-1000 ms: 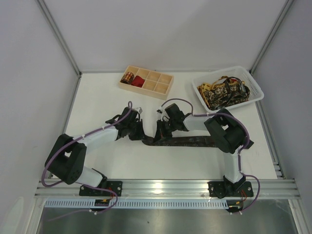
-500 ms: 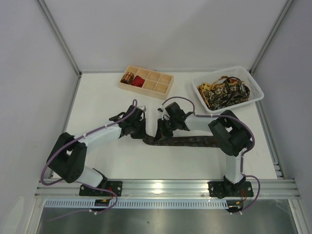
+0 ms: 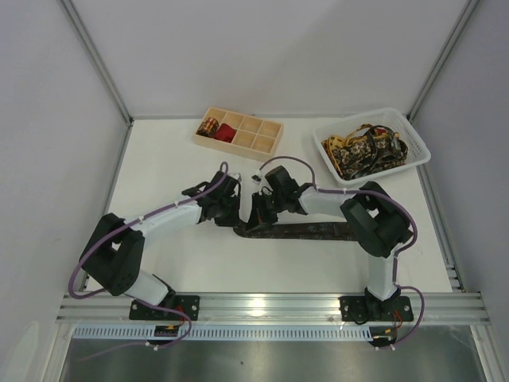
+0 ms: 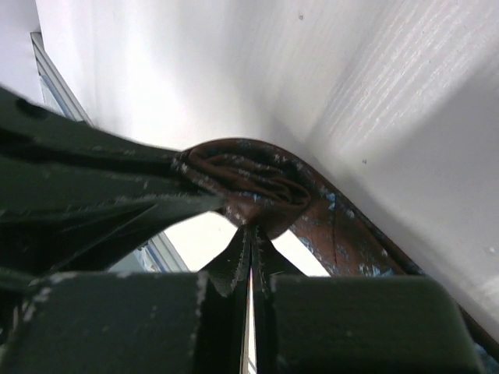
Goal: Roll the ties
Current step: Roll the tie
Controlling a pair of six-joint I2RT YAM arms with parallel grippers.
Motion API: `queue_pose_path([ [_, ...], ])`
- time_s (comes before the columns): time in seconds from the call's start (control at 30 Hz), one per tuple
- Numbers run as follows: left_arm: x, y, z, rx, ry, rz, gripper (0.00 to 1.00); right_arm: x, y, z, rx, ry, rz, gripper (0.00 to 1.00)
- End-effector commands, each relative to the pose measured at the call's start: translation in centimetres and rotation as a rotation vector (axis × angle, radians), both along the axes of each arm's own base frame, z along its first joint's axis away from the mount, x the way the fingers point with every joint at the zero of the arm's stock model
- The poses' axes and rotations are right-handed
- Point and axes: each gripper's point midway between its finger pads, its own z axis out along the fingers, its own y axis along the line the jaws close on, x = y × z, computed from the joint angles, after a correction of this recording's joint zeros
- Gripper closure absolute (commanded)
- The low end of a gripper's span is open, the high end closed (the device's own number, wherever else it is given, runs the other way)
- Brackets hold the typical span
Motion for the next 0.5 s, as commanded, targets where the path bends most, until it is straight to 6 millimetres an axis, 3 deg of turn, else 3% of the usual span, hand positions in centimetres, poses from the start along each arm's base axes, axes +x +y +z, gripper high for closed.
queue_pose_path([
  [0.0, 0.8, -0.9, 1.4, -0.003, -0.04, -0.029, 1.0, 1.3, 1.4, 0.1, 0.034, -0.03, -0.01, 1.0],
  [0.13, 0.7, -1.5, 1.4, -0.006, -0.031, -0.038, 1.0, 1.7, 1.9, -0.8, 0.049, -0.04, -0.004, 1.0],
  [0.47, -0.1, -5.3, 1.1, -0.072, 0.001, -0.087, 1.0, 1.8, 1.9, -1.4, 0.046, -0.029, -0.003, 1.0],
])
